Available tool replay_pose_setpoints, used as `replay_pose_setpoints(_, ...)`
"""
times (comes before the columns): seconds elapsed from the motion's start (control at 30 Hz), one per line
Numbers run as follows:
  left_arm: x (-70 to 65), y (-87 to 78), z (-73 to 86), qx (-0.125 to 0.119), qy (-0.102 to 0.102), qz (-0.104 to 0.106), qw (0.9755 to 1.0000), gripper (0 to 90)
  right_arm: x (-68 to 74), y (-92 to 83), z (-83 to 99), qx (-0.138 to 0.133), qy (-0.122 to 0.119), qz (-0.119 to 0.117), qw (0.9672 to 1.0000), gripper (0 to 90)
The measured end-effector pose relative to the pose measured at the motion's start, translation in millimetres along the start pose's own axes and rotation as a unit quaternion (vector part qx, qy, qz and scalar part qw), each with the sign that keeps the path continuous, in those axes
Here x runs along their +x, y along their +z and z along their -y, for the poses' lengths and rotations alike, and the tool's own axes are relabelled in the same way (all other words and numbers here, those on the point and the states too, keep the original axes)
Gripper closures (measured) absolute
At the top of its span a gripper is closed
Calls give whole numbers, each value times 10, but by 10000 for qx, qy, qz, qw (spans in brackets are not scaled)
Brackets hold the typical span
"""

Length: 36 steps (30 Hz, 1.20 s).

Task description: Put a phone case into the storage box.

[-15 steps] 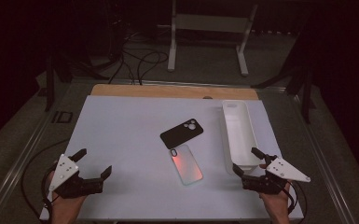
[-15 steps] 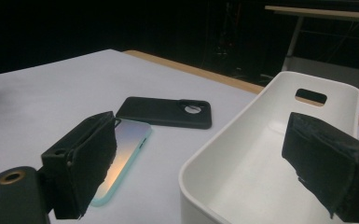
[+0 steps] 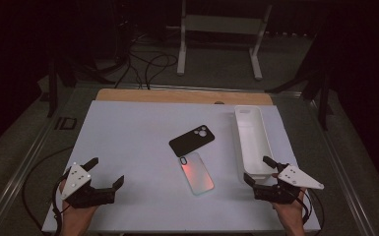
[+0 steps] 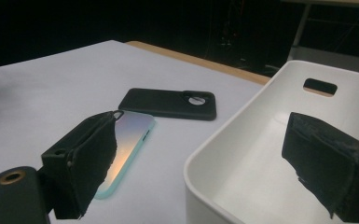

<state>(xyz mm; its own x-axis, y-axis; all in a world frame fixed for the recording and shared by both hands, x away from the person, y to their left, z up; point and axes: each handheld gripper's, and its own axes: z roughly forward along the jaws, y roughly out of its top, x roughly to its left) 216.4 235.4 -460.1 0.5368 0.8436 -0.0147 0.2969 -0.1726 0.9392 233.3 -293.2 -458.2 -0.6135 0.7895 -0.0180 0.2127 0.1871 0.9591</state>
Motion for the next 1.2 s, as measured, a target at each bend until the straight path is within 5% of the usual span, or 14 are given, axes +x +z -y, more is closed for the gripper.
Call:
replay_pose_setpoints(0.37,-319,405,-125,327,158,621,9974,4,21,31,4,48,-2,-4,10000,98)
replay_pose_setpoints(0.73,-565,848,-277,258,96,997,9946,3,6,29,6,68,-1,1,10000,98)
replay_pose_setpoints(1.03,-806,1224,-337,493,144,1418,9886,7,8,35,3,64,-18,4,10000,98)
replay_pose_setpoints(1.07,-852,1335,-337,659,52,1547,9858,7,8,36,3,65,-17,3,10000,98)
replay_pose_setpoints(1.2,-981,1516,-340,820,81,1648,9829,41,5,40,6,74,-24,-14,10000,98)
